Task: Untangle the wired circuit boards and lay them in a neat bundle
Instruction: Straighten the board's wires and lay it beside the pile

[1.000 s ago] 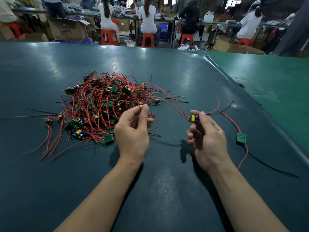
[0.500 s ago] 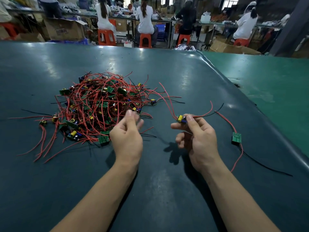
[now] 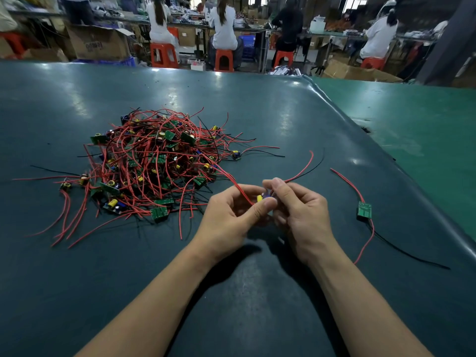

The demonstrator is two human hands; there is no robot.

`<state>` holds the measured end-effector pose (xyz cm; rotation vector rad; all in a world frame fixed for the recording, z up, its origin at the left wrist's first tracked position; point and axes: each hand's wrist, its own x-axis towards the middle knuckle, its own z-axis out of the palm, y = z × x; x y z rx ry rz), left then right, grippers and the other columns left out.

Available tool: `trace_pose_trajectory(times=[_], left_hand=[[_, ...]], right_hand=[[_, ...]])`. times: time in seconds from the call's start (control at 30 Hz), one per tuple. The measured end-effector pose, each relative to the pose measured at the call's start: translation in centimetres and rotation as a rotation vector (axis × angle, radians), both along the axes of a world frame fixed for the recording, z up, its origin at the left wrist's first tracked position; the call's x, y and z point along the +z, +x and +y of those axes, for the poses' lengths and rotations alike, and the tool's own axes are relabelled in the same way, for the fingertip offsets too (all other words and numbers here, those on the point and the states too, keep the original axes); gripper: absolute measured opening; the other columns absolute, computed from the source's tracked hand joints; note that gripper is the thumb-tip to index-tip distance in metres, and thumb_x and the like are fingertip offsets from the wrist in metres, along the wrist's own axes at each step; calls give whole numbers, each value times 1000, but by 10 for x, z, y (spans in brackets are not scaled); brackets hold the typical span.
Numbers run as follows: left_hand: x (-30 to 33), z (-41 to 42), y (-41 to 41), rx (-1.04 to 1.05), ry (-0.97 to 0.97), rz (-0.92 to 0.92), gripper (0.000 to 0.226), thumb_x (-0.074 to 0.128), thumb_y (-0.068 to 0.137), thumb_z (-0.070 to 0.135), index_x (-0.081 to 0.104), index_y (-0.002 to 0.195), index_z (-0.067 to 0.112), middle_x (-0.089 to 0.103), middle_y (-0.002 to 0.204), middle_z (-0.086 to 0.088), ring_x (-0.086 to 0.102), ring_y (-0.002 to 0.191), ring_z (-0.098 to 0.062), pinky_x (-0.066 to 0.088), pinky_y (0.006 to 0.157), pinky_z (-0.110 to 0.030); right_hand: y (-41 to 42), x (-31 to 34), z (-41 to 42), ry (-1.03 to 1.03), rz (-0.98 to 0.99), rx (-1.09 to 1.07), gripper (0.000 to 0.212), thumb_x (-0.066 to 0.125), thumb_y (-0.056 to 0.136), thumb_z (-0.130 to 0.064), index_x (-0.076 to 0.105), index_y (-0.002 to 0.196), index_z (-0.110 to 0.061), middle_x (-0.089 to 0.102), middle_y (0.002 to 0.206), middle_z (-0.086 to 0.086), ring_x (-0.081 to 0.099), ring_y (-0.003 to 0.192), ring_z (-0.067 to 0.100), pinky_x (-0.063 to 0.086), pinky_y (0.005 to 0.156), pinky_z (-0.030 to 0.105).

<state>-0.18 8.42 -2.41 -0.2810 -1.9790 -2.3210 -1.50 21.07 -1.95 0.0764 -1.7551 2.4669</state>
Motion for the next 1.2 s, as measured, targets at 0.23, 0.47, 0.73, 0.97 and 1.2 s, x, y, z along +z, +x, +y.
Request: trace_pose_trajectory(times=[0.23,0.47,0.73,0.97,1.2], left_hand=[[2,-1,-3,130,-45,121,18,75,78,1,70,95,2,72,77,-5,66,66,-11,54,66,-20],[-1,-3,-9,260,0,89,16,78,77,8,71,91,7,70,74,-5,65,65,-17,56,70,-30],[1,-1,-4,132,-53,85,13,77,77,2,70,86,9,69,66,1,64,60,-14,56,63,-24],[2,1,-4,160,-63,77,13,77,77,2,71,88,7,70,71,2,64,64,-12,54,66,-23],[1,-3,-6,152,-76,17,16,77,77,0,70,85,11,70,70,2,64,65,-14,55,67,-27]], right_hand=[[0,-2,-4,31,8,-87,25,55,98,-14,73,82,-9,51,58,-3,33,37,8,25,36,16],[-2,-3,0,20,-37,-53,27,51,101,-14,70,81,-13,46,54,-6,32,40,7,28,38,18],[-4,-2,8,166,3,-274,29,56,98,-17,69,73,-15,55,54,-4,40,38,9,31,38,19],[-5,-1,12,177,44,-396,20,47,100,-5,61,98,-19,71,79,11,70,55,19,47,39,22],[-7,3,18,-138,-94,-424,11,63,94,-12,73,91,-16,67,66,-5,61,53,9,38,38,18]])
